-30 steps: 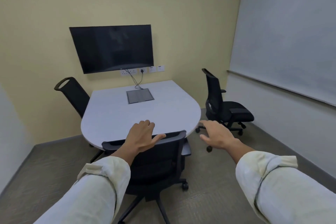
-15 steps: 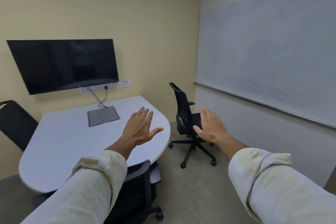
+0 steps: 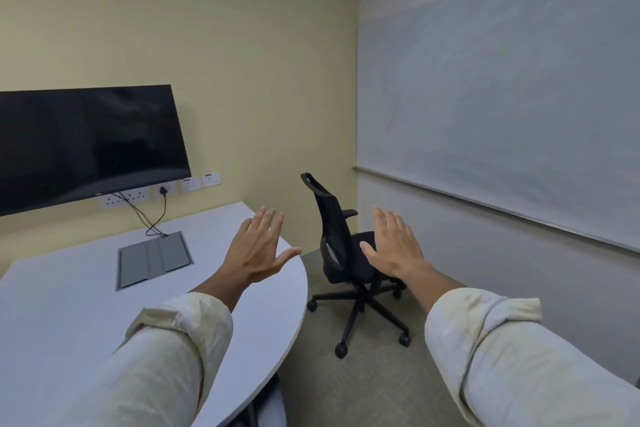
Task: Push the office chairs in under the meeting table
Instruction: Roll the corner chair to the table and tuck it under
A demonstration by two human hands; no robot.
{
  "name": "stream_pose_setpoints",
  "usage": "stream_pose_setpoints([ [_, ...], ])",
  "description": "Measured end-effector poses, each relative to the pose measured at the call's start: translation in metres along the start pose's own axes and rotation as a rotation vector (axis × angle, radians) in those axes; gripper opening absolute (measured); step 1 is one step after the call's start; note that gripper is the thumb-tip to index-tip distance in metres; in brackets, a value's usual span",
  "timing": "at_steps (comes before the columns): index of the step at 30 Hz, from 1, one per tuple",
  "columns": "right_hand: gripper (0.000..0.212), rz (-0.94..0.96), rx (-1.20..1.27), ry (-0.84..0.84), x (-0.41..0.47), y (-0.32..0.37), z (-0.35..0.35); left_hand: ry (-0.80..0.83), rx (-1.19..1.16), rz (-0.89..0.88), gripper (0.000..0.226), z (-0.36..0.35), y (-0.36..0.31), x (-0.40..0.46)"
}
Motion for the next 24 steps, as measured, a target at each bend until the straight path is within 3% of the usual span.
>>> stream_pose_setpoints([
  [13, 0.083, 0.112, 0.044, 0.01, 0.206, -0.105, -0.077, -0.011, 0.005, 0.111, 0.103, -0.08, 0.001, 0.199],
  [24, 0.081, 0.116, 0.105, 0.084, 0.343, -0.14, -0.183, 0.023, -0.018, 0.103, 0.104, -0.168, 0.043, 0.339],
])
Point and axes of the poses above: each hand's wrist, its own x-axis towards the middle knuckle, its own z-axis out of the back of the hand, y = z × x, the point moved 2 cm from there along x, towards the middle knuckle, and after that the axes turned 3 degrees about -x, right-handed, at the moved point
